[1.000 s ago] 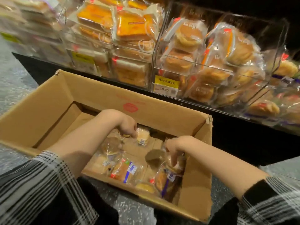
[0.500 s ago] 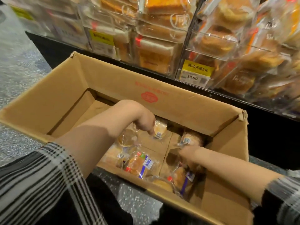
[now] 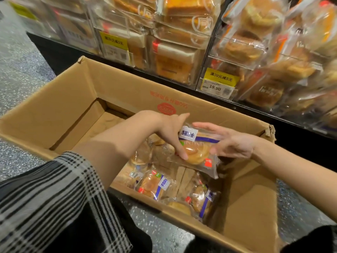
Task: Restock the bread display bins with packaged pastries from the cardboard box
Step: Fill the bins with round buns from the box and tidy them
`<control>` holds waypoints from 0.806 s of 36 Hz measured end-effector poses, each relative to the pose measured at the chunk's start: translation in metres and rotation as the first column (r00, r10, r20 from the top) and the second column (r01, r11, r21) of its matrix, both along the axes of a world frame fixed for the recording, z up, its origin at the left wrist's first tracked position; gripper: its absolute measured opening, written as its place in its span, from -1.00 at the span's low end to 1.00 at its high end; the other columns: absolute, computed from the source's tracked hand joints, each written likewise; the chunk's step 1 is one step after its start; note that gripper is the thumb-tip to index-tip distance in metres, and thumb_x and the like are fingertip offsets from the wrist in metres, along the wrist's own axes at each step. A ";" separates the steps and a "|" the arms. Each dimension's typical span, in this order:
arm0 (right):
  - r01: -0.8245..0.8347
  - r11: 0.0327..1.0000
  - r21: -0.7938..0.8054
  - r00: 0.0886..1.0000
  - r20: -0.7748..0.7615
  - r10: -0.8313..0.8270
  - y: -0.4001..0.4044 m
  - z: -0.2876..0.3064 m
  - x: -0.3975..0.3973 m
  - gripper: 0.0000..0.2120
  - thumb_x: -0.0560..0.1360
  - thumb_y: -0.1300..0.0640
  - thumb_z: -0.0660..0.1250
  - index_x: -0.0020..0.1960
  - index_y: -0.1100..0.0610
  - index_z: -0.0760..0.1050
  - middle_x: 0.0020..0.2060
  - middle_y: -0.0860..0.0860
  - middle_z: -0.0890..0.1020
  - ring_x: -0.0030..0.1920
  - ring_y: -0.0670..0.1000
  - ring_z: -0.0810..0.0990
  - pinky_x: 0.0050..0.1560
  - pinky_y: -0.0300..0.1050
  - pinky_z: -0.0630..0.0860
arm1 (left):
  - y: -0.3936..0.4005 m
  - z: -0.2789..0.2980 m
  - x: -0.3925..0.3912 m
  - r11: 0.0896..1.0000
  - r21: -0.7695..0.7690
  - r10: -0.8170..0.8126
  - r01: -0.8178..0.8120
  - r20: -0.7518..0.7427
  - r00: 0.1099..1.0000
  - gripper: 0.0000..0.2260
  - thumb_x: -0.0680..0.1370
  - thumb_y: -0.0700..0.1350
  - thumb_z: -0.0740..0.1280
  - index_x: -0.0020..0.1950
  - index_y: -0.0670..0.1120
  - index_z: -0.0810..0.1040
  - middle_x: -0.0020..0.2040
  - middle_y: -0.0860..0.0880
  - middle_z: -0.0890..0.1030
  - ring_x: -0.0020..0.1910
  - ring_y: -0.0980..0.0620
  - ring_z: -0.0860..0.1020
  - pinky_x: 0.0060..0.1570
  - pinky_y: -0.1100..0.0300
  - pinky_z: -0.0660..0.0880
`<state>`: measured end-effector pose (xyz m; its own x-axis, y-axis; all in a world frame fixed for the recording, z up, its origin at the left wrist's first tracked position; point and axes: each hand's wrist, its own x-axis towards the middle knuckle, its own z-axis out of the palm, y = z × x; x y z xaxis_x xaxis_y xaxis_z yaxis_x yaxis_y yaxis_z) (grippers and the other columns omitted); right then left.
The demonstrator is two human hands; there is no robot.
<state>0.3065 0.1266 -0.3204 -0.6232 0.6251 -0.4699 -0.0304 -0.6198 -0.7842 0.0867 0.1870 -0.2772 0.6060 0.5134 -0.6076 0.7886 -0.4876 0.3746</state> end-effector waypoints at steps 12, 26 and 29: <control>0.107 0.994 0.010 0.984 0.144 -0.108 0.000 -0.008 -0.023 -0.38 0.29 0.48 0.37 0.32 0.23 0.41 0.18 0.22 0.56 0.09 0.11 0.62 0.07 -0.06 0.61 | 0.004 -0.007 -0.011 0.960 -0.158 0.262 -0.230 0.222 0.939 0.09 0.32 -0.03 0.58 0.57 0.04 -0.16 0.53 -0.06 0.21 0.38 -0.07 0.37 0.25 0.15 0.41; 0.027 0.964 0.265 0.880 0.452 -0.149 -0.003 -0.003 -0.056 -0.59 0.38 0.33 0.45 0.20 0.22 0.50 0.08 0.21 0.63 0.10 0.14 0.62 0.16 0.01 0.56 | -0.010 -0.001 -0.016 0.951 -0.096 0.306 -0.293 0.402 0.863 0.20 0.29 0.03 0.57 0.52 0.10 -0.37 0.55 -0.14 0.13 0.38 -0.11 0.39 0.31 0.05 0.40; 0.224 0.962 0.154 0.920 0.293 -0.261 -0.004 -0.003 -0.053 -0.62 0.39 0.38 0.39 0.19 0.22 0.50 0.02 0.16 0.62 0.01 0.06 0.63 -0.08 -0.20 0.60 | -0.007 -0.001 -0.022 0.913 -0.122 0.400 -0.388 0.443 0.802 0.20 0.27 0.10 0.56 0.52 0.11 -0.36 0.53 -0.14 0.18 0.43 -0.09 0.32 0.34 0.07 0.32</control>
<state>0.2533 0.1229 -0.3238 -0.2820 0.8001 -0.5295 0.0854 -0.5287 -0.8445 0.0649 0.1798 -0.2777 0.5623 0.7567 -0.3336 0.6522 -0.1579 0.7414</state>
